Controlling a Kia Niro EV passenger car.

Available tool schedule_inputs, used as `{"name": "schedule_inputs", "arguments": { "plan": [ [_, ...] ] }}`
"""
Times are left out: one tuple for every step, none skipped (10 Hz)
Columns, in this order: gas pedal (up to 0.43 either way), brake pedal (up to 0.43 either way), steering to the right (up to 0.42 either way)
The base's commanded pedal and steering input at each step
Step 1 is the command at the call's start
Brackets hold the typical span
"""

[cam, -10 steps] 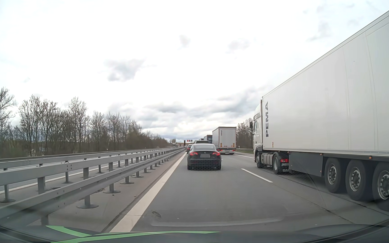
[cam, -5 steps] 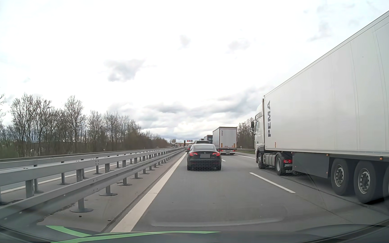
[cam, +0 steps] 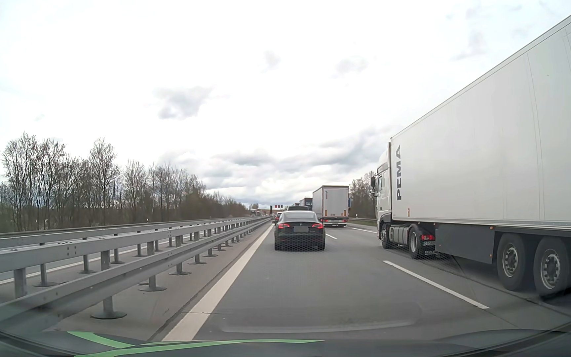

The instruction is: Follow the waypoints while adhering to traffic rules and regulations

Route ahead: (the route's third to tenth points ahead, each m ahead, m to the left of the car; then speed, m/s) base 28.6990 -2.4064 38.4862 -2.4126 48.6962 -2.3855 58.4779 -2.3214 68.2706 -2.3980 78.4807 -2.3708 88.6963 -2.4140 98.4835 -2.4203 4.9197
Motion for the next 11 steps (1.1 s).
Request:
{"name": "schedule_inputs", "arguments": {
  "plan": [
    [0.087,0.0,-0.003],
    [0.087,0.0,-0.003],
    [0.087,0.0,-0.003],
    [0.087,0.0,-0.002],
    [0.087,0.0,-0.003],
    [0.079,0.0,-0.003],
    [0.079,0.0,-0.003],
    [0.067,0.0,-0.003],
    [0.059,0.0,-0.003],
    [0.059,0.0,-0.002],
    [0.047,0.0,-0.002]
  ]
}}
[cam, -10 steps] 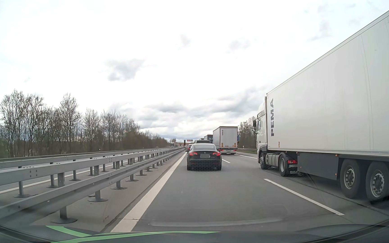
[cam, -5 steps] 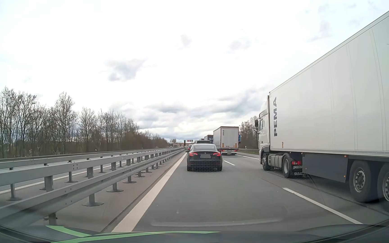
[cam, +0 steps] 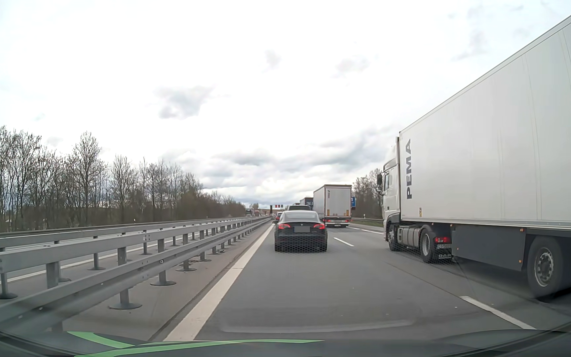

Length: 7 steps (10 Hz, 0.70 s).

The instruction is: Follow the waypoints while adhering to traffic rules and regulations

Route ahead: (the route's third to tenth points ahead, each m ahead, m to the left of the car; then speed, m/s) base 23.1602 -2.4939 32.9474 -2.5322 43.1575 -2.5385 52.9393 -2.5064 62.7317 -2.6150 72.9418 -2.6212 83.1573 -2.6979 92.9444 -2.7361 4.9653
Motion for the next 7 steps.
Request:
{"name": "schedule_inputs", "arguments": {
  "plan": [
    [0.039,0.0,-0.002],
    [0.039,0.0,-0.002],
    [0.028,0.0,-0.002],
    [0.028,0.0,-0.002],
    [0.028,0.0,-0.002],
    [0.028,0.0,-0.002],
    [0.028,0.0,-0.002]
  ]
}}
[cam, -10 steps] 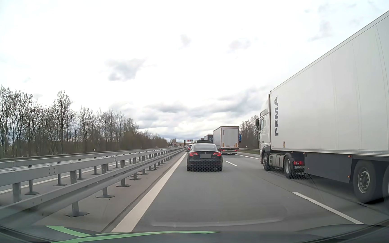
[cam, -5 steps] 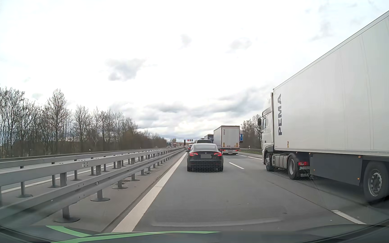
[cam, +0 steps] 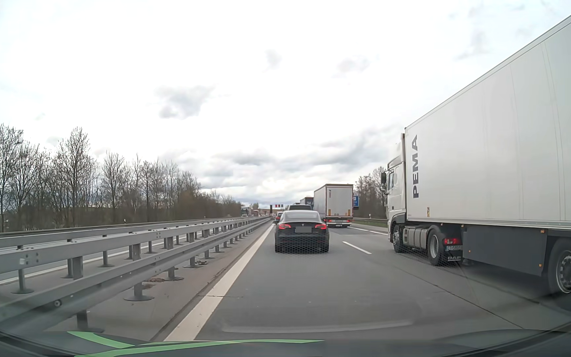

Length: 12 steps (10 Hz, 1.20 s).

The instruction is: Follow the waypoints while adhering to traffic rules and regulations

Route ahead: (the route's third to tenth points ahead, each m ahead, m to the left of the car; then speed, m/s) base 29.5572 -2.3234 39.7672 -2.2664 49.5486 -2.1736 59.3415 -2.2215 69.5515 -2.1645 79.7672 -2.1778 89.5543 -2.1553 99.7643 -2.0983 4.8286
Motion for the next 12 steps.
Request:
{"name": "schedule_inputs", "arguments": {
  "plan": [
    [0.028,0.0,-0.002],
    [0.028,0.0,-0.002],
    [0.028,0.0,-0.002],
    [0.039,0.0,-0.002],
    [0.039,0.0,-0.002],
    [0.039,0.0,-0.002],
    [0.059,0.0,-0.002],
    [0.059,0.0,-0.002],
    [0.059,0.0,-0.002],
    [0.059,0.0,-0.002],
    [0.059,0.0,-0.002],
    [0.059,0.0,-0.002]
  ]
}}
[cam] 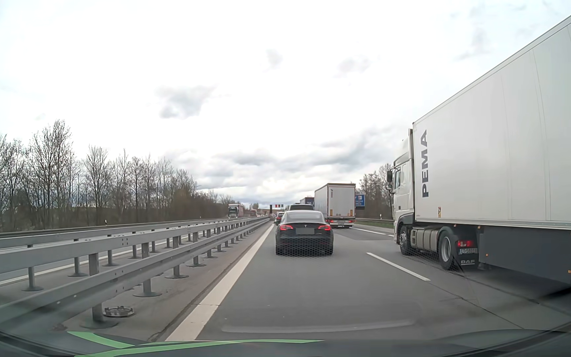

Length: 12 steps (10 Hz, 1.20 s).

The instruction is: Follow the waypoints while adhering to traffic rules and regulations

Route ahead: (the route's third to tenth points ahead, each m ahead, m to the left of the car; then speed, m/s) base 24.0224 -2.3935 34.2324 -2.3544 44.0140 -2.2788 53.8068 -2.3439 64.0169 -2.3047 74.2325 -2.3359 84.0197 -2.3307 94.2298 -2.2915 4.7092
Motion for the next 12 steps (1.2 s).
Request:
{"name": "schedule_inputs", "arguments": {
  "plan": [
    [0.059,0.0,-0.002],
    [0.059,0.0,-0.001],
    [0.047,0.0,-0.001],
    [0.047,0.0,-0.001],
    [0.039,0.0,-0.001],
    [0.028,0.0,-0.001],
    [0.0,0.0,-0.001],
    [0.0,0.0,-0.001],
    [0.0,0.0,-0.001],
    [0.0,0.0,0.0],
    [0.0,0.0,-0.001],
    [0.0,0.0,0.0]
  ]
}}
